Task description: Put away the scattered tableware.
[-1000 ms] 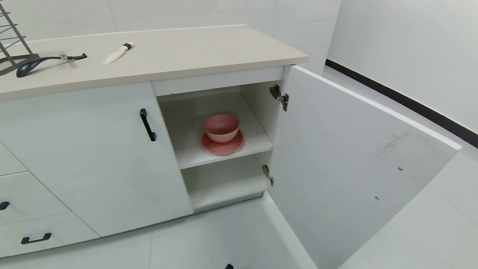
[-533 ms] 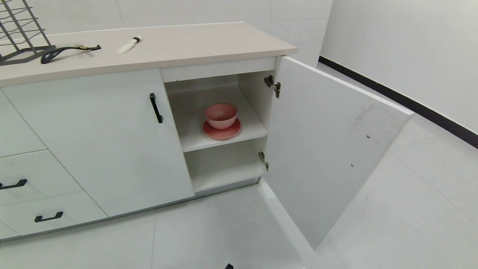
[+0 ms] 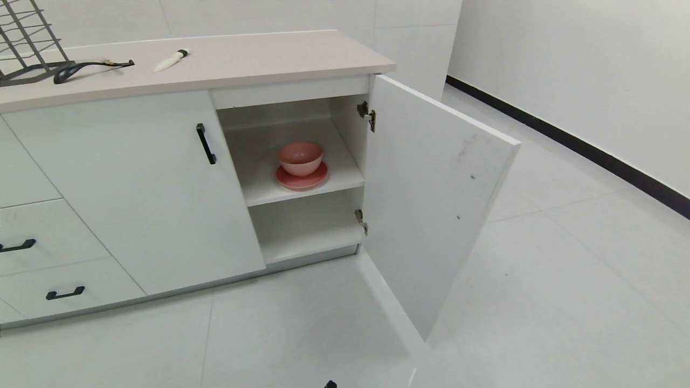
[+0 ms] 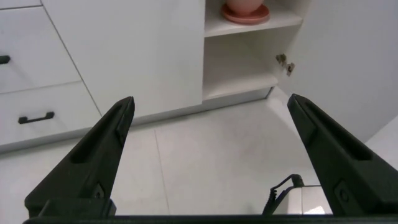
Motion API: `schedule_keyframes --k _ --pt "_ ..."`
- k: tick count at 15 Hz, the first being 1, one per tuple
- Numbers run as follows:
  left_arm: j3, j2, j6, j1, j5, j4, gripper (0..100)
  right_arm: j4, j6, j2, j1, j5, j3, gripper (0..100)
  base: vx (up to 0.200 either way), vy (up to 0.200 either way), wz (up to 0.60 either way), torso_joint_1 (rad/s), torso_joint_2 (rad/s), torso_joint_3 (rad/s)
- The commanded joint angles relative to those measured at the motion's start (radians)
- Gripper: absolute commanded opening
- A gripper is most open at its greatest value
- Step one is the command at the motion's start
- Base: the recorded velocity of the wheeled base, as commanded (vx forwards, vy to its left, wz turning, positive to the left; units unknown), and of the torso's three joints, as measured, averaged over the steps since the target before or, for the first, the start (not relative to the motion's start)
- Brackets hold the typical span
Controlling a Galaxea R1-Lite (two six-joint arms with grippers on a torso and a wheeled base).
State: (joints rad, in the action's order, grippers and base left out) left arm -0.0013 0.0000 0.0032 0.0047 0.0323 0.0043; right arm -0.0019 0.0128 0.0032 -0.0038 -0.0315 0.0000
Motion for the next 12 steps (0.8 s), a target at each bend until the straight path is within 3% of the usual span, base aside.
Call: schedule_keyframes --k 1,3,6,12 --pt "0.0 0.002 0.0 0.0 0.0 0.0 100 -0.001 0.001 0.001 -0.001 -0.001 0.0 100 0.0 -0.2 0.0 0.002 0.01 0.002" --pt "0.001 0.002 0.0 0.0 0.0 0.0 100 -0.001 0.001 0.001 -0.001 -0.001 0.0 100 0.0 -0.2 0.0 0.002 0.0 0.007" --pt "0.0 0.002 0.0 0.0 0.0 0.0 100 0.0 0.001 0.001 -0.001 -0.001 0.0 100 0.0 0.0 0.0 0.0 0.0 0.0" --pt "0.0 0.002 0.0 0.0 0.0 0.0 100 0.0 0.001 0.001 -0.001 -0.001 0.0 100 0.0 0.0 0.6 0.002 0.0 0.002"
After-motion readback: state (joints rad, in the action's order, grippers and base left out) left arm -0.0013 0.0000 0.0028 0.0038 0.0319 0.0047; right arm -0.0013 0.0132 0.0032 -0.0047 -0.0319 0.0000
